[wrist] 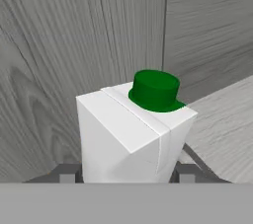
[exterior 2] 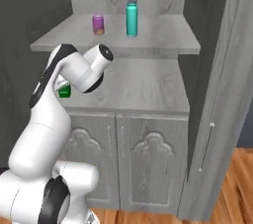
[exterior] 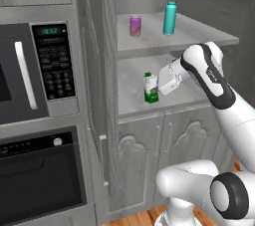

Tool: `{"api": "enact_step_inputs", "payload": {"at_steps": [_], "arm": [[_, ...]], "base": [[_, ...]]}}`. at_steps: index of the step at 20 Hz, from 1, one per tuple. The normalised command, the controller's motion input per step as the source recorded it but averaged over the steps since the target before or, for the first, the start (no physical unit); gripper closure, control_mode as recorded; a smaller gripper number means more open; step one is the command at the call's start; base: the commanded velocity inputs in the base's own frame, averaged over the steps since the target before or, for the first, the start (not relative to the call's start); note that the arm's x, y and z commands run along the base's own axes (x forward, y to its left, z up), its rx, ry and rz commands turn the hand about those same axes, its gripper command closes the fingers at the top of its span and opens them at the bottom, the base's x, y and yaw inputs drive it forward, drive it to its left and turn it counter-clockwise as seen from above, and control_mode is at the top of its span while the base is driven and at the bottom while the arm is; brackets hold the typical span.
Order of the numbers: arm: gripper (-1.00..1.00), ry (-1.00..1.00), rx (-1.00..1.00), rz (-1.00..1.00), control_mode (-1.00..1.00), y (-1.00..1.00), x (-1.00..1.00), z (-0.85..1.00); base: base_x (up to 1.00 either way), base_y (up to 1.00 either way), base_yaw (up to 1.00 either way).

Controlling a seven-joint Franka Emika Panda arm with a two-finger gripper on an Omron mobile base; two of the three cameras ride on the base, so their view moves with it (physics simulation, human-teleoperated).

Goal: Pick the water bottle, can, milk from the counter and place them in the open cabinet.

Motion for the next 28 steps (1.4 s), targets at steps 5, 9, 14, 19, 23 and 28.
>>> {"api": "enact_step_inputs", "payload": {"at_steps": [5, 9, 14, 19, 23, 28], "arm": [[1.00, 0.00, 0.00, 0.00, 1.00, 0.00, 0.00, 0.00], [1.00, 0.00, 0.00, 0.00, 1.00, 0.00, 0.00, 0.00], [1.00, 0.00, 0.00, 0.00, 1.00, 0.00, 0.00, 0.00], [1.00, 0.00, 0.00, 0.00, 1.00, 0.00, 0.00, 0.00], [1.00, 0.00, 0.00, 0.00, 1.00, 0.00, 0.00, 0.00], [1.00, 0.00, 0.00, 0.00, 1.00, 0.00, 0.00, 0.00]], "base": [[0.36, 0.00, 0.25], [0.00, 0.00, 0.03], [0.11, -0.05, -0.01], [0.33, -0.02, -0.12], [0.24, 0.00, -0.19], [0.01, 0.00, -0.04]]}}
